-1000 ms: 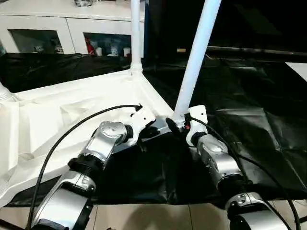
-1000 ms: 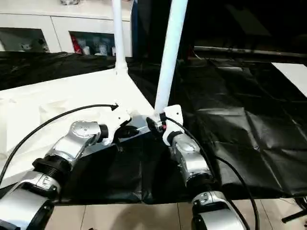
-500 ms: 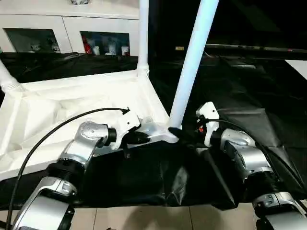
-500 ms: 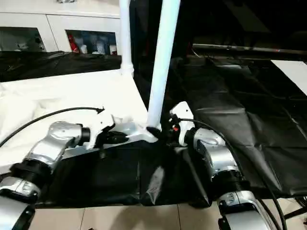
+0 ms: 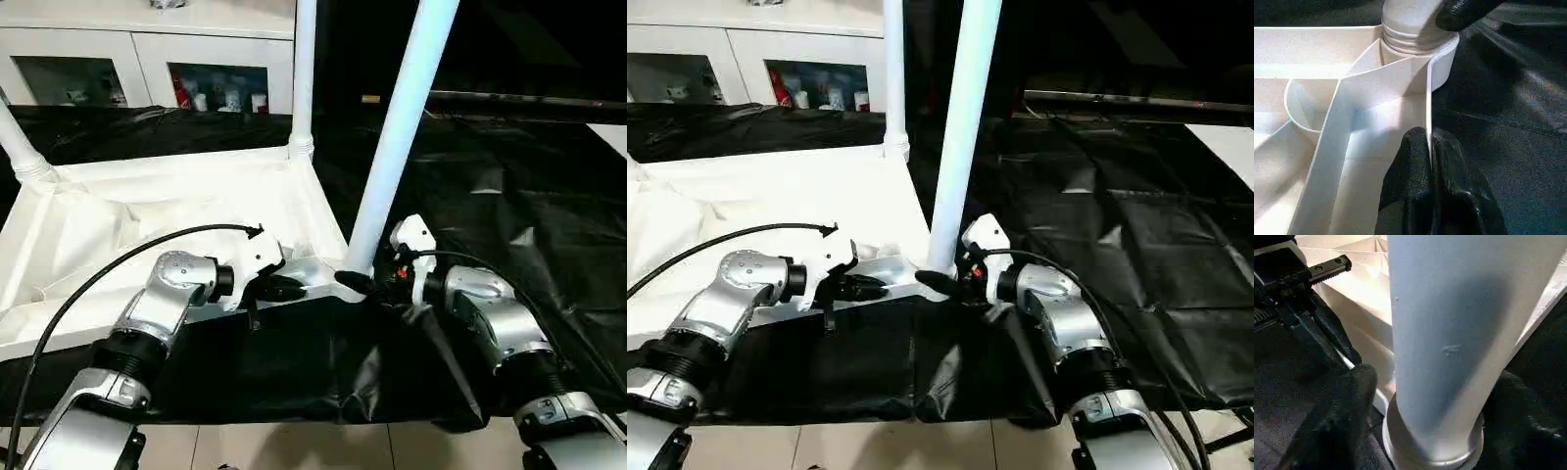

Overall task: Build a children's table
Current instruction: Rotate leg to tighten

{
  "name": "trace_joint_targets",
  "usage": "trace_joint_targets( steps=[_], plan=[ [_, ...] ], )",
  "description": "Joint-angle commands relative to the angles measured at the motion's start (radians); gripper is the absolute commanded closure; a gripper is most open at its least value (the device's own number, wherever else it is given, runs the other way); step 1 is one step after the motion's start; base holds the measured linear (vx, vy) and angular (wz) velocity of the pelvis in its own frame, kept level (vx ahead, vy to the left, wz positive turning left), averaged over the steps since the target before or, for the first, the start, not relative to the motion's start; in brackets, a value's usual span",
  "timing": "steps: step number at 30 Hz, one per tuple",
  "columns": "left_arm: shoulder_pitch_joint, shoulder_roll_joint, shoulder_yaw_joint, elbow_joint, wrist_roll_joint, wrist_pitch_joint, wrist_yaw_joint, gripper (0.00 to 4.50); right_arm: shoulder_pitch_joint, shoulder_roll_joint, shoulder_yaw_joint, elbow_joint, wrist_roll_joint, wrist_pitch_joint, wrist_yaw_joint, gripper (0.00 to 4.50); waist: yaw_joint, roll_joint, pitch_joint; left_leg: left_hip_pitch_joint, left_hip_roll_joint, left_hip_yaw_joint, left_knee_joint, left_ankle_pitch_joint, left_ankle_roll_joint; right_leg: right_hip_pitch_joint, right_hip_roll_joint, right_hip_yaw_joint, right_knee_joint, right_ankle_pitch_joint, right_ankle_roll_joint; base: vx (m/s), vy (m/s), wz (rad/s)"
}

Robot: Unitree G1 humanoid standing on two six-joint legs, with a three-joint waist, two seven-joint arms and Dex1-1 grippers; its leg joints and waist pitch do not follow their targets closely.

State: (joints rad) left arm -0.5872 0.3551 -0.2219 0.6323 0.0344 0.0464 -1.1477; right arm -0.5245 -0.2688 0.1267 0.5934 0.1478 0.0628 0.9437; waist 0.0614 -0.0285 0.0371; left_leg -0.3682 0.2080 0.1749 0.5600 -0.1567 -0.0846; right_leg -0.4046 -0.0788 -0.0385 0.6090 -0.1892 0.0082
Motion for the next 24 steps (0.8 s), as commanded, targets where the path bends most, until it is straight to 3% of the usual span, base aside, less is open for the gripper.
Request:
trace_joint_targets(
  steps=[1,6,7,12,20,22,24],
  plan=[
    [0.028,-0.019,-0.001,-0.001,-0.048,0.000,-0.031,4.50,-0.017,-0.002,-0.005,0.007,0.002,-0.009,0.002,1.51,0.003,-0.013,-0.051,0.007,0.016,0.005,-0.056,-0.251,0.037,0.043,-0.047,0.030,-0.077,-0.229,-0.196,0.000,0.000,0.00],
    [0.029,-0.018,-0.001,-0.002,-0.047,0.004,-0.035,4.50,-0.018,0.004,-0.006,0.016,0.003,-0.019,0.008,1.79,0.003,-0.012,-0.051,0.007,0.016,0.006,-0.056,-0.250,0.039,0.043,-0.047,0.030,-0.076,-0.222,-0.201,0.000,0.000,0.00],
    [0.029,-0.018,-0.001,-0.002,-0.047,0.005,-0.035,4.50,-0.018,0.005,-0.006,0.018,0.003,-0.020,0.008,2.06,0.003,-0.015,-0.050,0.006,0.016,0.006,-0.056,-0.251,0.039,0.043,-0.047,0.030,-0.077,-0.227,-0.200,0.000,0.000,0.00],
    [0.037,-0.014,-0.003,-0.011,-0.046,0.013,-0.040,4.50,-0.015,0.008,-0.006,0.020,0.005,-0.021,0.011,2.43,0.003,-0.014,-0.051,0.006,0.016,0.006,-0.055,-0.242,0.041,0.044,-0.047,0.030,-0.075,-0.219,-0.200,0.000,0.000,0.00],
    [0.040,-0.015,-0.003,-0.014,-0.037,0.019,-0.025,4.50,0.012,0.027,-0.023,0.029,0.014,-0.021,-0.027,2.50,0.004,-0.015,-0.051,0.006,0.016,0.006,-0.055,-0.239,0.042,0.044,-0.048,0.030,-0.075,-0.221,-0.198,0.000,0.000,0.00],
    [0.028,-0.026,-0.001,0.009,-0.016,0.022,0.026,4.50,0.015,0.048,-0.044,0.054,0.007,-0.028,-0.101,2.50,0.003,-0.013,-0.050,0.007,0.016,0.006,-0.056,-0.248,0.038,0.042,-0.048,0.030,-0.077,-0.235,-0.196,0.000,0.000,0.00],
    [0.002,-0.053,0.004,0.059,0.012,0.030,0.112,4.50,0.019,0.090,-0.075,0.096,-0.008,-0.036,-0.242,2.50,0.000,-0.011,-0.045,0.011,0.016,0.004,-0.061,-0.288,0.017,0.035,-0.049,0.030,-0.085,-0.308,-0.182,0.000,0.000,0.00]
  ],
)
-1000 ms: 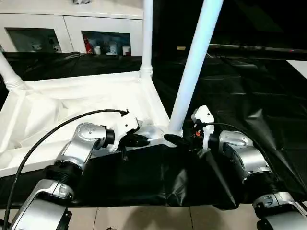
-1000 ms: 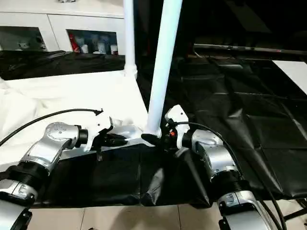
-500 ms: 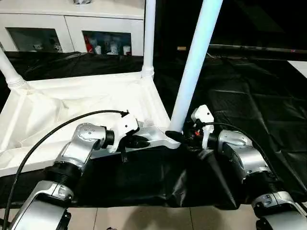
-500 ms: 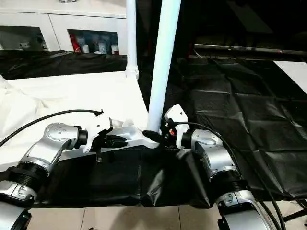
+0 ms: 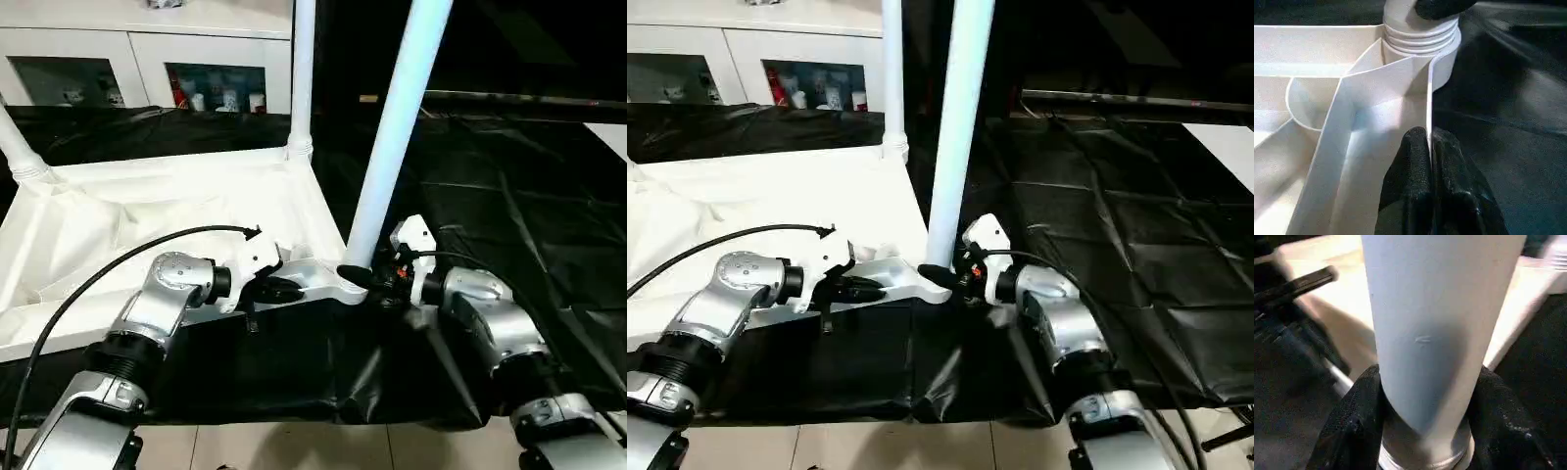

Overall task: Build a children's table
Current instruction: Rotate leg to tighten

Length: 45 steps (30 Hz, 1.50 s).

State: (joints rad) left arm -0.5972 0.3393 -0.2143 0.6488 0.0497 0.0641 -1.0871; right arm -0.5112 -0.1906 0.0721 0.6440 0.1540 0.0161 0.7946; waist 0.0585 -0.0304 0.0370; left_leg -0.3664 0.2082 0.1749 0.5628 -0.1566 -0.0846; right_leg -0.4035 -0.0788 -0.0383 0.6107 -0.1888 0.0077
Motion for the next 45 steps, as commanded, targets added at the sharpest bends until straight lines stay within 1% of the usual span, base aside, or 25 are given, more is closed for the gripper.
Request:
trace_joint_targets(
  steps=[1,3,5,6,7,9,10,12,13,14,18,19,21,25,27,28,29,31,33,37,39,41,42,43,45],
  plan=[
    [0.003,-0.048,-0.002,0.057,0.003,0.018,0.075,4.50,0.007,0.028,-0.032,0.060,-0.020,0.008,-0.147,2.51,0.001,-0.009,-0.044,0.010,0.015,0.003,-0.064,-0.303,0.010,0.033,-0.050,0.030,-0.089,-0.335,-0.175,0.000,0.000,0.00],
    [-0.021,-0.081,-0.004,0.087,0.022,0.028,0.139,4.50,0.002,0.075,-0.064,0.098,-0.034,0.010,-0.308,2.51,-0.003,-0.009,-0.043,0.013,0.014,-0.001,-0.068,-0.342,-0.015,0.027,-0.049,0.031,-0.095,-0.403,-0.149,0.000,0.000,0.00],
    [-0.040,-0.109,-0.005,0.109,0.037,0.033,0.192,4.50,-0.007,0.108,-0.080,0.126,-0.047,0.017,-0.417,2.51,-0.004,-0.010,-0.044,0.011,0.013,-0.002,-0.068,-0.347,-0.017,0.027,-0.049,0.031,-0.096,-0.412,-0.139,0.000,0.000,0.00],
    [-0.056,-0.130,-0.005,0.127,0.044,0.041,0.230,4.50,-0.015,0.130,-0.087,0.146,-0.055,0.025,-0.484,2.51,-0.005,-0.004,-0.044,0.014,0.012,-0.003,-0.069,-0.361,-0.021,0.023,-0.049,0.031,-0.098,-0.419,-0.137,0.000,0.000,0.00],
    [-0.082,-0.169,-0.006,0.157,0.052,0.050,0.285,4.50,-0.032,0.168,-0.087,0.172,-0.066,0.030,-0.559,2.51,-0.007,-0.006,-0.043,0.015,0.012,-0.002,-0.069,-0.371,-0.022,0.021,-0.048,0.032,-0.101,-0.427,-0.133,0.000,0.000,0.00],
    [-0.104,-0.196,-0.004,0.187,0.057,0.052,0.331,4.50,-0.047,0.188,-0.063,0.191,-0.091,0.017,-0.573,2.51,-0.008,-0.007,-0.045,0.015,0.010,-0.003,-0.068,-0.379,-0.026,0.022,-0.048,0.031,-0.101,-0.429,-0.127,0.000,0.000,0.00],
    [-0.110,-0.204,-0.005,0.195,0.058,0.053,0.338,4.50,-0.054,0.193,-0.050,0.197,-0.101,0.013,-0.563,2.51,-0.007,-0.006,-0.045,0.017,0.009,-0.003,-0.067,-0.395,-0.023,0.019,-0.047,0.030,-0.105,-0.436,-0.123,0.000,0.000,0.00],
    [-0.119,-0.213,-0.014,0.207,0.066,0.037,0.333,4.50,-0.068,0.199,-0.032,0.213,-0.119,-0.006,-0.565,2.51,-0.003,-0.009,-0.046,0.012,0.009,-0.003,-0.068,-0.386,-0.010,0.024,-0.049,0.030,-0.104,-0.420,-0.118,0.000,0.000,0.00],
    [-0.121,-0.214,-0.014,0.211,0.067,0.032,0.328,4.50,-0.071,0.204,-0.038,0.220,-0.111,-0.011,-0.561,2.17,-0.002,-0.007,-0.046,0.011,0.009,-0.003,-0.068,-0.383,-0.008,0.025,-0.049,0.030,-0.103,-0.411,-0.119,0.000,0.000,0.00],
    [-0.120,-0.214,-0.014,0.212,0.067,0.028,0.320,4.50,-0.073,0.206,-0.046,0.226,-0.104,-0.015,-0.563,1.96,-0.003,-0.008,-0.047,0.009,0.010,-0.003,-0.068,-0.378,-0.005,0.025,-0.048,0.030,-0.102,-0.394,-0.122,0.000,0.000,0.00],
    [-0.112,-0.196,-0.006,0.215,0.063,0.004,0.293,4.50,-0.084,0.200,-0.069,0.234,-0.090,-0.042,-0.558,1.54,-0.002,-0.009,-0.046,0.009,0.011,-0.004,-0.070,-0.386,-0.001,0.025,-0.049,0.028,-0.102,-0.399,-0.127,0.000,0.000,0.00],
    [-0.108,-0.186,-0.004,0.215,0.061,-0.011,0.280,4.50,-0.086,0.193,-0.070,0.226,-0.089,-0.058,-0.540,1.45,-0.003,-0.013,-0.047,0.008,0.011,-0.003,-0.070,-0.386,0.000,0.026,-0.049,0.028,-0.103,-0.402,-0.125,0.000,0.000,0.00],
    [-0.093,-0.158,-0.004,0.200,0.056,-0.016,0.244,4.50,-0.082,0.169,-0.067,0.175,-0.067,-0.049,-0.456,1.45,-0.001,-0.012,-0.047,0.006,0.011,-0.004,-0.070,-0.378,0.007,0.029,-0.050,0.029,-0.102,-0.398,-0.123,0.000,0.000,0.00],
    [-0.052,-0.102,0.002,0.152,0.026,-0.050,0.141,4.50,-0.058,0.067,-0.015,0.071,-0.063,0.003,-0.265,1.45,0.003,-0.015,-0.050,0.000,0.012,0.000,-0.067,-0.316,0.027,0.038,-0.048,0.029,-0.092,-0.302,-0.146,0.000,0.000,0.00],
    [-0.032,-0.077,0.003,0.120,0.011,-0.064,0.091,4.50,-0.044,0.022,0.003,0.022,-0.048,0.049,-0.178,1.45,0.003,-0.012,-0.050,-0.003,0.012,0.001,-0.065,-0.290,0.038,0.044,-0.046,0.030,-0.088,-0.263,-0.157,0.000,0.000,0.00],
    [-0.007,-0.045,-0.004,0.073,-0.008,-0.061,0.019,4.50,-0.031,-0.023,0.027,-0.030,-0.038,0.089,-0.093,1.45,0.005,-0.012,-0.052,-0.001,0.014,0.003,-0.063,-0.270,0.043,0.042,-0.048,0.031,-0.087,-0.241,-0.165,0.000,0.000,0.00],
    [0.001,-0.035,-0.008,0.058,-0.013,-0.058,-0.005,4.50,-0.028,-0.034,0.035,-0.044,-0.037,0.095,-0.072,1.45,0.006,-0.011,-0.054,-0.001,0.016,0.002,-0.062,-0.249,0.050,0.047,-0.049,0.031,-0.080,-0.202,-0.179,0.000,0.000,0.00],
    [0.019,-0.012,-0.012,0.023,-0.032,-0.045,-0.063,4.50,-0.021,-0.061,0.049,-0.081,-0.026,0.119,-0.009,1.45,0.005,-0.007,-0.052,0.001,0.016,0.004,-0.061,-0.234,0.052,0.043,-0.046,0.031,-0.077,-0.168,-0.196,0.000,0.000,0.00],
    [0.033,0.009,-0.011,-0.010,-0.055,-0.029,-0.111,4.50,-0.016,-0.080,0.062,-0.111,-0.014,0.139,0.053,1.45,0.004,-0.006,-0.054,0.001,0.017,0.006,-0.059,-0.217,0.055,0.045,-0.044,0.031,-0.071,-0.119,-0.218,0.000,0.000,0.00],
    [0.051,0.035,-0.015,-0.052,-0.075,0.005,-0.161,4.50,-0.008,-0.100,0.090,-0.133,-0.015,0.152,0.121,1.45,0.005,-0.008,-0.052,0.004,0.019,0.007,-0.061,-0.228,0.046,0.045,-0.046,0.030,-0.070,-0.137,-0.224,0.000,0.000,0.00],
    [0.054,0.039,-0.014,-0.061,-0.077,0.012,-0.164,4.50,-0.003,-0.106,0.107,-0.135,-0.029,0.145,0.134,1.71,0.005,-0.009,-0.049,0.004,0.019,0.007,-0.062,-0.241,0.041,0.043,-0.046,0.030,-0.074,-0.167,-0.218,0.000,0.000,0.00],
    [0.059,0.043,-0.013,-0.070,-0.077,0.015,-0.164,4.50,0.003,-0.112,0.123,-0.141,-0.041,0.146,0.136,1.71,0.005,-0.008,-0.048,0.006,0.019,0.005,-0.064,-0.255,0.030,0.042,-0.047,0.031,-0.076,-0.204,-0.206,0.000,0.000,0.00],
    [0.060,0.044,-0.013,-0.072,-0.076,0.015,-0.163,4.50,0.005,-0.113,0.127,-0.141,-0.044,0.146,0.137,1.83,0.004,-0.009,-0.047,0.006,0.018,0.006,-0.064,-0.259,0.028,0.041,-0.047,0.031,-0.078,-0.212,-0.203,0.000,0.000,0.00],
    [0.062,0.045,-0.012,-0.075,-0.076,0.017,-0.163,4.50,0.007,-0.114,0.129,-0.146,-0.043,0.151,0.139,2.07,0.005,-0.009,-0.048,0.006,0.018,0.006,-0.064,-0.260,0.025,0.042,-0.048,0.032,-0.078,-0.220,-0.198,0.000,0.000,0.00],
    [0.065,0.046,-0.010,-0.080,-0.076,0.020,-0.162,4.50,0.010,-0.115,0.130,-0.156,-0.044,0.160,0.146,2.12,0.006,-0.010,-0.050,0.005,0.018,0.006,-0.063,-0.243,0.026,0.043,-0.047,0.032,-0.075,-0.197,-0.195,0.000,0.000,0.00]
  ],
)
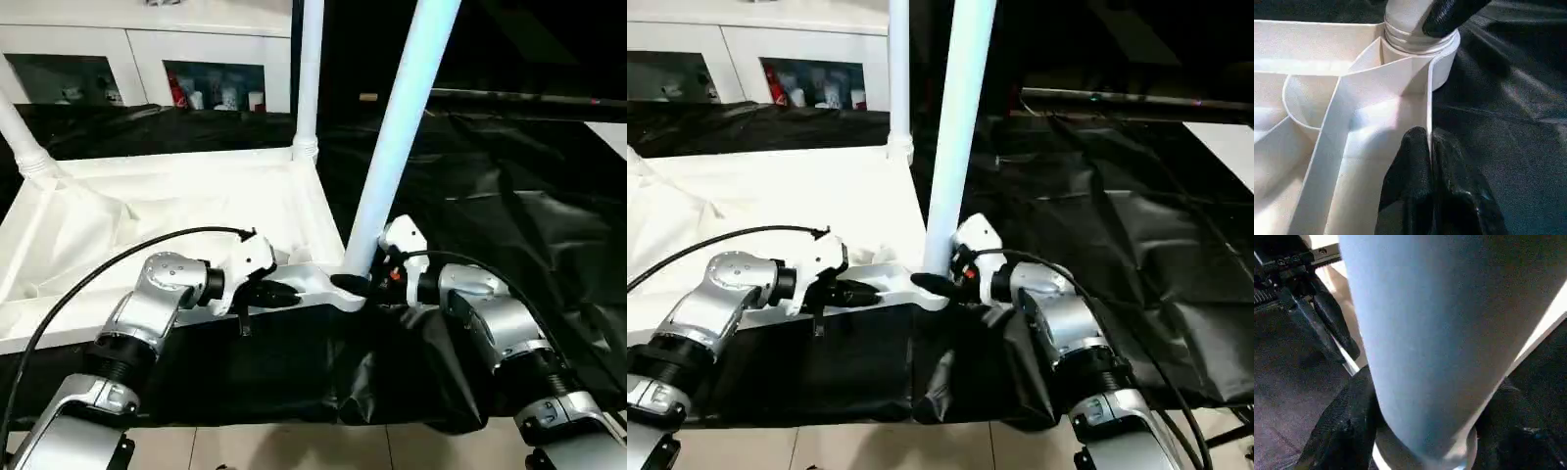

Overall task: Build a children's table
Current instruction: Rotate leg to tighten

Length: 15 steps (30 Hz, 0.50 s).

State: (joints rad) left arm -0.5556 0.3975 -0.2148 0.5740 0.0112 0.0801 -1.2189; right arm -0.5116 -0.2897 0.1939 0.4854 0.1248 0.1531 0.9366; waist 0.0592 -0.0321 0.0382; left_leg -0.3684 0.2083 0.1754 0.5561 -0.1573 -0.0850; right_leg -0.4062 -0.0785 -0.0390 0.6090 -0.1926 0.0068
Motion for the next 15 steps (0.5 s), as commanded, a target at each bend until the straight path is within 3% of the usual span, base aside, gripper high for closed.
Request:
trace_joint_targets(
  steps=[1,11,13,15],
  plan=[
    [0.025,-0.012,-0.009,-0.007,-0.038,0.007,-0.030,4.50,0.012,-0.016,0.006,-0.002,-0.014,0.026,0.007,2.29,0.005,-0.008,-0.051,0.007,0.018,0.005,-0.056,-0.237,0.028,0.046,-0.047,0.033,-0.073,-0.187,-0.195,0.000,0.000,0.00],
    [0.019,-0.019,-0.006,-0.002,-0.030,0.013,-0.003,4.50,0.029,0.012,-0.022,-0.006,0.017,0.055,-0.030,2.46,0.004,-0.008,-0.054,0.008,0.015,0.007,-0.051,-0.213,0.036,0.050,-0.045,0.032,-0.068,-0.139,-0.211,0.000,0.000,0.00],
    [0.006,-0.034,-0.002,0.027,-0.008,0.019,0.058,4.50,0.032,0.041,-0.043,0.026,0.013,0.054,-0.096,2.46,0.003,-0.007,-0.052,0.007,0.015,0.006,-0.052,-0.221,0.032,0.048,-0.045,0.032,-0.069,-0.151,-0.210,0.000,0.000,0.00],
    [-0.016,-0.056,0.002,0.072,0.024,0.021,0.149,4.50,0.030,0.079,-0.073,0.079,0.004,0.043,-0.201,2.48,0.001,-0.006,-0.048,0.011,0.015,0.005,-0.057,-0.261,0.013,0.044,-0.047,0.032,-0.077,-0.231,-0.194,0.000,0.000,0.00]
  ],
)
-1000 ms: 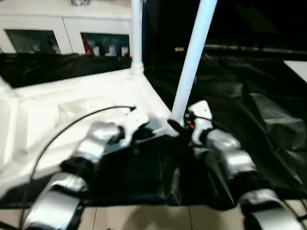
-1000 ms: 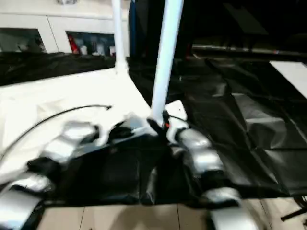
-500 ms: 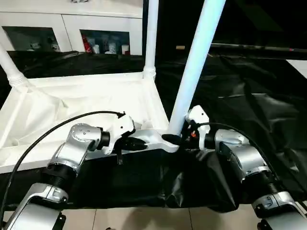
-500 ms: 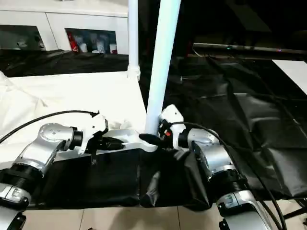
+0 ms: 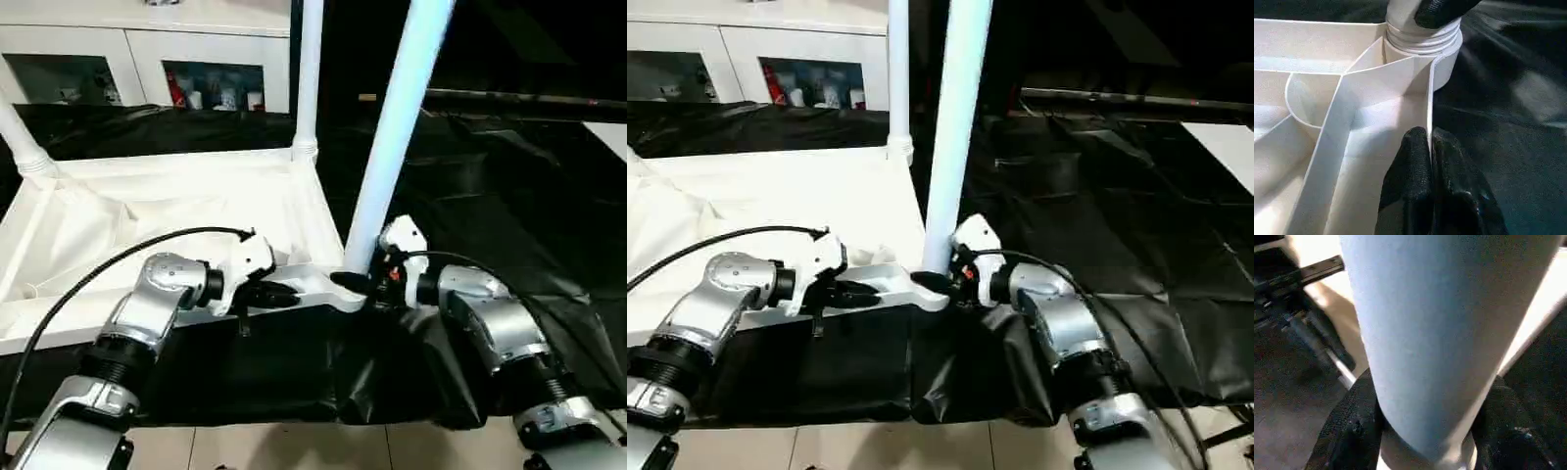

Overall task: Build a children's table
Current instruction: Rotate leg to tighten

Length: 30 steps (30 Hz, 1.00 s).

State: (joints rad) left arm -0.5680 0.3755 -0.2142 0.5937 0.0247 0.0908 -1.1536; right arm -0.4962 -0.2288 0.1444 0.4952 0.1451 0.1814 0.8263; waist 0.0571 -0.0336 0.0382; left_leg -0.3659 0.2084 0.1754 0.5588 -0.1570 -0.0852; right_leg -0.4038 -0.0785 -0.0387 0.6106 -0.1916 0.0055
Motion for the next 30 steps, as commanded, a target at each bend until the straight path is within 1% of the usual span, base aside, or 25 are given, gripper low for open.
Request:
trace_joint_targets(
  steps=[1,2,3,4,5,6,7,8,9,10,13,14,16,17,18,20,21,22,23,24,25,26,27,28,30],
  plan=[
    [-0.022,-0.057,0.005,0.087,0.029,0.010,0.150,4.50,0.010,0.051,-0.051,0.117,-0.026,0.006,-0.194,2.48,0.001,-0.006,-0.048,0.008,0.015,0.005,-0.060,-0.270,0.007,0.039,-0.047,0.032,-0.081,-0.254,-0.186,0.000,0.000,0.00],
    [-0.029,-0.067,0.006,0.099,0.034,0.012,0.174,4.50,0.006,0.064,-0.063,0.136,-0.028,0.004,-0.240,2.48,0.001,-0.003,-0.043,0.016,0.014,0.003,-0.061,-0.318,-0.012,0.030,-0.050,0.032,-0.090,-0.339,-0.170,0.000,0.000,0.00],
    [-0.049,-0.096,0.010,0.132,0.048,0.018,0.242,4.50,-0.005,0.100,-0.094,0.185,-0.037,-0.005,-0.367,2.49,-0.004,-0.004,-0.043,0.010,0.013,-0.002,-0.064,-0.331,-0.033,0.033,-0.051,0.031,-0.091,-0.387,-0.154,0.000,0.000,0.00],
    [-0.074,-0.131,0.011,0.166,0.063,0.029,0.314,4.50,-0.022,0.139,-0.126,0.234,-0.043,-0.014,-0.509,2.49,-0.004,-0.004,-0.044,0.013,0.013,-0.003,-0.066,-0.339,-0.040,0.031,-0.050,0.031,-0.094,-0.401,-0.144,0.000,0.000,0.00],
    [-0.085,-0.146,0.010,0.180,0.068,0.034,0.343,4.50,-0.028,0.154,-0.136,0.249,-0.043,-0.016,-0.553,2.49,-0.008,-0.003,-0.043,0.020,0.012,-0.004,-0.065,-0.369,-0.051,0.023,-0.049,0.032,-0.096,-0.428,-0.135,0.000,0.000,0.00],
    [-0.097,-0.163,0.012,0.195,0.074,0.040,0.379,4.50,-0.035,0.167,-0.141,0.263,-0.045,-0.021,-0.588,2.49,-0.009,-0.004,-0.044,0.019,0.011,-0.007,-0.066,-0.389,-0.049,0.026,-0.048,0.030,-0.100,-0.446,-0.123,0.000,0.000,0.00],
    [-0.110,-0.180,0.014,0.211,0.078,0.045,0.412,4.50,-0.043,0.179,-0.143,0.274,-0.052,-0.026,-0.625,2.49,-0.007,-0.003,-0.045,0.020,0.011,-0.007,-0.065,-0.391,-0.045,0.025,-0.049,0.030,-0.101,-0.443,-0.119,0.000,0.000,0.00],
    [-0.110,-0.180,0.014,0.211,0.078,0.045,0.412,4.50,-0.043,0.179,-0.143,0.274,-0.052,-0.026,-0.625,2.49,-0.006,-0.004,-0.044,0.021,0.010,-0.005,-0.064,-0.400,-0.035,0.022,-0.047,0.030,-0.104,-0.437,-0.116,0.000,0.000,0.00],
    [-0.132,-0.218,0.012,0.237,0.083,0.048,0.459,4.50,-0.064,0.205,-0.132,0.301,-0.073,-0.037,-0.670,2.49,-0.004,-0.003,-0.045,0.021,0.008,-0.004,-0.063,-0.403,-0.026,0.021,-0.048,0.031,-0.105,-0.435,-0.114,0.000,0.000,0.00],
    [-0.140,-0.231,0.008,0.247,0.086,0.047,0.472,4.50,-0.072,0.214,-0.125,0.312,-0.080,-0.044,-0.677,2.49,-0.005,-0.004,-0.044,0.020,0.008,-0.003,-0.063,-0.404,-0.024,0.020,-0.047,0.030,-0.107,-0.436,-0.112,0.000,0.000,0.00],
    [-0.154,-0.249,0.004,0.271,0.096,0.028,0.485,4.50,-0.093,0.227,-0.122,0.345,-0.093,-0.065,-0.685,2.49,0.000,-0.004,-0.046,0.015,0.009,-0.004,-0.064,-0.392,-0.016,0.023,-0.048,0.030,-0.105,-0.421,-0.109,0.000,0.000,0.00],
    [-0.161,-0.254,0.004,0.286,0.102,0.013,0.486,4.50,-0.107,0.231,-0.126,0.368,-0.097,-0.085,-0.696,2.49,0.000,-0.005,-0.047,0.012,0.008,-0.004,-0.064,-0.385,-0.015,0.026,-0.049,0.030,-0.104,-0.411,-0.108,0.000,0.000,0.00],
    [-0.164,-0.256,0.007,0.296,0.102,-0.003,0.481,4.50,-0.125,0.232,-0.135,0.395,-0.091,-0.111,-0.696,2.49,0.000,-0.005,-0.048,0.012,0.008,-0.004,-0.064,-0.382,-0.012,0.026,-0.050,0.029,-0.104,-0.404,-0.109,0.000,0.000,0.00],
    [-0.162,-0.253,0.006,0.296,0.102,-0.006,0.477,4.50,-0.126,0.230,-0.137,0.395,-0.087,-0.118,-0.687,2.15,0.000,-0.004,-0.047,0.011,0.009,-0.004,-0.064,-0.380,-0.011,0.026,-0.049,0.029,-0.102,-0.395,-0.114,0.000,0.000,0.00],
    [-0.156,-0.240,0.003,0.292,0.099,-0.018,0.457,4.50,-0.128,0.225,-0.144,0.386,-0.070,-0.142,-0.647,1.80,0.001,-0.005,-0.048,0.010,0.009,-0.004,-0.065,-0.381,-0.006,0.028,-0.050,0.028,-0.102,-0.389,-0.116,0.000,0.000,0.00],
    [-0.150,-0.226,0.004,0.287,0.093,-0.019,0.436,4.50,-0.127,0.215,-0.149,0.370,-0.059,-0.158,-0.605,1.80,0.001,-0.006,-0.049,0.007,0.010,-0.004,-0.065,-0.367,0.000,0.030,-0.048,0.029,-0.099,-0.367,-0.120,0.000,0.000,0.00],
    [-0.146,-0.216,0.003,0.284,0.092,-0.027,0.421,4.50,-0.126,0.203,-0.139,0.361,-0.062,-0.170,-0.571,1.60,0.001,-0.006,-0.049,0.004,0.010,-0.004,-0.065,-0.361,0.005,0.033,-0.049,0.028,-0.099,-0.359,-0.123,0.000,0.000,0.00],
    [-0.139,-0.202,0.004,0.277,0.087,-0.031,0.400,4.50,-0.124,0.186,-0.133,0.346,-0.058,-0.172,-0.528,1.60,0.001,-0.006,-0.049,0.002,0.010,-0.003,-0.064,-0.357,0.006,0.033,-0.049,0.028,-0.098,-0.355,-0.125,0.000,0.000,0.00],
    [-0.136,-0.194,0.006,0.276,0.084,-0.037,0.386,4.50,-0.124,0.174,-0.129,0.339,-0.055,-0.176,-0.499,1.46,0.003,-0.008,-0.050,0.003,0.010,-0.003,-0.064,-0.351,0.011,0.035,-0.049,0.027,-0.098,-0.349,-0.130,0.000,0.000,0.00],
    [-0.129,-0.181,0.004,0.269,0.080,-0.053,0.358,4.50,-0.121,0.159,-0.125,0.320,-0.043,-0.167,-0.448,1.33,0.000,-0.008,-0.049,-0.001,0.009,-0.003,-0.064,-0.339,0.016,0.039,-0.049,0.027,-0.096,-0.340,-0.134,0.000,0.000,0.00],
    [-0.126,-0.175,0.004,0.268,0.077,-0.065,0.341,4.50,-0.120,0.150,-0.124,0.312,-0.035,-0.163,-0.416,1.33,0.001,-0.008,-0.050,-0.003,0.009,-0.003,-0.063,-0.333,0.018,0.040,-0.050,0.027,-0.096,-0.335,-0.135,0.000,0.000,0.00],
    [-0.118,-0.159,0.005,0.258,0.070,-0.065,0.306,4.50,-0.111,0.120,-0.107,0.280,-0.029,-0.145,-0.345,1.24,-0.002,-0.008,-0.049,-0.003,0.009,-0.001,-0.063,-0.329,0.021,0.038,-0.049,0.027,-0.096,-0.338,-0.138,0.000,0.000,0.00],
    [-0.104,-0.137,0.004,0.240,0.056,-0.081,0.251,4.50,-0.095,0.075,-0.082,0.234,-0.023,-0.125,-0.241,1.24,0.002,-0.010,-0.048,-0.001,0.009,-0.001,-0.061,-0.326,0.032,0.042,-0.048,0.026,-0.098,-0.345,-0.139,0.000,0.000,0.00],
    [-0.094,-0.126,0.005,0.223,0.042,-0.086,0.212,4.50,-0.083,0.047,-0.069,0.204,-0.019,-0.114,-0.185,1.24,0.003,-0.012,-0.049,-0.002,0.009,0.000,-0.060,-0.319,0.040,0.043,-0.048,0.027,-0.098,-0.340,-0.139,0.000,0.000,0.00],
    [-0.078,-0.107,0.003,0.196,0.021,-0.083,0.155,4.50,-0.061,0.002,-0.052,0.155,-0.008,-0.094,-0.094,1.24,0.005,-0.009,-0.050,-0.006,0.013,0.000,-0.060,-0.276,0.047,0.045,-0.050,0.028,-0.091,-0.292,-0.154,0.000,0.000,0.00]
  ],
)
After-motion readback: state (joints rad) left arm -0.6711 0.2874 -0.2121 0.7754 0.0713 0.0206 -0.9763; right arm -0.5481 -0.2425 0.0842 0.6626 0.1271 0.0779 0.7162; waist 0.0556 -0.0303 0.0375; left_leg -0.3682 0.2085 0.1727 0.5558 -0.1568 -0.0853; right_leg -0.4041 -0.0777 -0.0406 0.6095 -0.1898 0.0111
